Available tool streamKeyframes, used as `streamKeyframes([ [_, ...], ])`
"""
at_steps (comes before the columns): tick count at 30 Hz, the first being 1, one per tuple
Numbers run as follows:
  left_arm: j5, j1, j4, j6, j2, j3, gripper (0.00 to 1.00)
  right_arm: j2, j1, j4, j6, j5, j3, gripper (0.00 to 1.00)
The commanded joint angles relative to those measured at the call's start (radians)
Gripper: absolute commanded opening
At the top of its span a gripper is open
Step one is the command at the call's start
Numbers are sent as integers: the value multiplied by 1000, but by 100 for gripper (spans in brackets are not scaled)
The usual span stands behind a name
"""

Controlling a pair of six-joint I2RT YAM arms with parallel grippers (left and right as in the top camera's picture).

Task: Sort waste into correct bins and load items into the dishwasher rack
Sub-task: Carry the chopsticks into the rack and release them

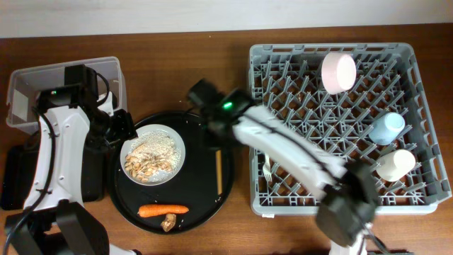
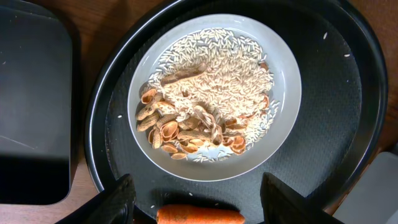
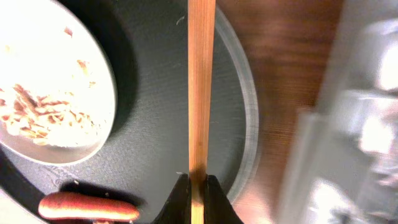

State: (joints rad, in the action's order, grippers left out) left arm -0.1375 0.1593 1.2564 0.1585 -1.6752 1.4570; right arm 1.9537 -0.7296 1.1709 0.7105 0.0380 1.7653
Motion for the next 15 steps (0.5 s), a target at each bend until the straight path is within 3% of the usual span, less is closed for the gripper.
streamKeyframes([
  [1,5,3,1,5,25,2,64,-101,127,116,-189,-32,20,4],
  [4,5,3,-2,5,25,2,64,-101,222,193,-265,-34,-8,5],
  [11,4,3,-2,5,25,2,64,-100,271,44,-266,11,-246,5],
  [13,4,3,-2,5,25,2,64,-100,271,35,-268,13,-252,28],
  [15,4,2,-2,5,25,2,64,-102,274,48,-308,14,-230,35],
])
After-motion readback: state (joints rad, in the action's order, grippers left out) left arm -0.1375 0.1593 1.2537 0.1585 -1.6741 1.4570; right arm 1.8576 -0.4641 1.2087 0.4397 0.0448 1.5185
